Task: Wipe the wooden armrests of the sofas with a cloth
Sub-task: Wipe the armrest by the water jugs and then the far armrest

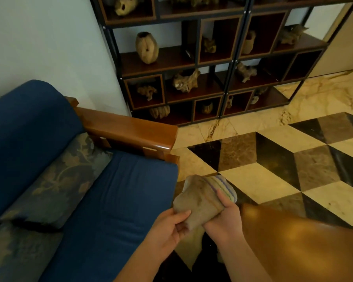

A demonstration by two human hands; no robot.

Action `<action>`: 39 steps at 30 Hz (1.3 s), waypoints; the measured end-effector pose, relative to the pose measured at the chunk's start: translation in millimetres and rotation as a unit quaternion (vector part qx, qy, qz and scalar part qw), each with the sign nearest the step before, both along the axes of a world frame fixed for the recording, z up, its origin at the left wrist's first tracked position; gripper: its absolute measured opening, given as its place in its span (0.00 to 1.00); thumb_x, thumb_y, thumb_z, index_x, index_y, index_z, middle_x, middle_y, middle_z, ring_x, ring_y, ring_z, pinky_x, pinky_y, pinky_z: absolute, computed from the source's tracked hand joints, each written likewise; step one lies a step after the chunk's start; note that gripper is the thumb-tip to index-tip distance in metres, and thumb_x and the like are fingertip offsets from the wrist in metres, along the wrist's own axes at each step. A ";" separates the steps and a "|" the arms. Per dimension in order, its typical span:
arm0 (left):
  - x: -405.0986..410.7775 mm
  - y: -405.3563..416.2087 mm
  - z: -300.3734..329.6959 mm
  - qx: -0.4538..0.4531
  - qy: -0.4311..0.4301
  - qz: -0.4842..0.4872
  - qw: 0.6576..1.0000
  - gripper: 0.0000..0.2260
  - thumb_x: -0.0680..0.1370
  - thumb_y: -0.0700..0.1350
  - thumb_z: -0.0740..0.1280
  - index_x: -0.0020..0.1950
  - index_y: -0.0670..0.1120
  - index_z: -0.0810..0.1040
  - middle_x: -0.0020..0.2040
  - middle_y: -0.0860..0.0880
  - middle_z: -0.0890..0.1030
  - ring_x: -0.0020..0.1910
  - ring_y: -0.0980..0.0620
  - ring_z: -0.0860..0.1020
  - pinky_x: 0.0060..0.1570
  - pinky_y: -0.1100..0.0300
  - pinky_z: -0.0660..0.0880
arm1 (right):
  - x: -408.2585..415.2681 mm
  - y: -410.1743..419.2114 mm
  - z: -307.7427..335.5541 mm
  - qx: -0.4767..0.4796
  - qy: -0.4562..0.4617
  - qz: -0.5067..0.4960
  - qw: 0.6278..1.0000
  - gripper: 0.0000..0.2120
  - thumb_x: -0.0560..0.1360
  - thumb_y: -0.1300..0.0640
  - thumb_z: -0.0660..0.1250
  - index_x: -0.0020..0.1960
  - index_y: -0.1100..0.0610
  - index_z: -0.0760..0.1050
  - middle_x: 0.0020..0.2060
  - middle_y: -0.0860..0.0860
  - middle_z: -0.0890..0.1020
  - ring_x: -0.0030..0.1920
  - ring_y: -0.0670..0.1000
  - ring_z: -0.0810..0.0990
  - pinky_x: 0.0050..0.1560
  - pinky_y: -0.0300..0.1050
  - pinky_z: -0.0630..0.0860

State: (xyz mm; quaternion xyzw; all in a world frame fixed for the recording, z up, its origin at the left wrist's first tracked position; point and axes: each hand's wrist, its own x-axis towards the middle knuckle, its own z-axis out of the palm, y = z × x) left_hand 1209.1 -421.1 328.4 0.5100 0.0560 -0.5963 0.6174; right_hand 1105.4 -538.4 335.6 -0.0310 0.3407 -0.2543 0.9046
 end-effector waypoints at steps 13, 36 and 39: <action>65.6 -165.0 -21.2 0.015 0.146 0.183 0.972 0.18 0.69 0.33 0.70 0.59 0.34 0.79 0.52 0.35 0.84 0.44 0.40 0.86 0.41 0.49 0.83 | 94.5 -194.2 -10.1 0.123 0.062 0.092 0.986 0.27 0.75 0.55 0.69 0.73 0.56 0.71 0.65 0.60 0.80 0.65 0.62 0.79 0.52 0.62 0.77; 296.0 -285.4 -104.6 0.151 0.252 0.273 0.916 0.06 0.79 0.34 0.66 0.55 0.37 0.75 0.43 0.39 0.78 0.40 0.45 0.79 0.30 0.55 0.82 | 353.3 -328.9 -76.3 -0.014 0.332 0.395 0.856 0.17 0.85 0.59 0.59 0.72 0.61 0.71 0.67 0.63 0.77 0.56 0.59 0.78 0.60 0.56 0.73; 316.6 -293.6 -109.4 0.168 0.281 0.292 0.898 0.04 0.80 0.35 0.64 0.54 0.36 0.73 0.37 0.40 0.77 0.33 0.45 0.79 0.28 0.54 0.81 | 389.0 -332.8 -82.7 -0.030 0.364 0.418 0.832 0.18 0.84 0.59 0.59 0.73 0.60 0.69 0.69 0.62 0.75 0.63 0.60 0.75 0.60 0.56 0.71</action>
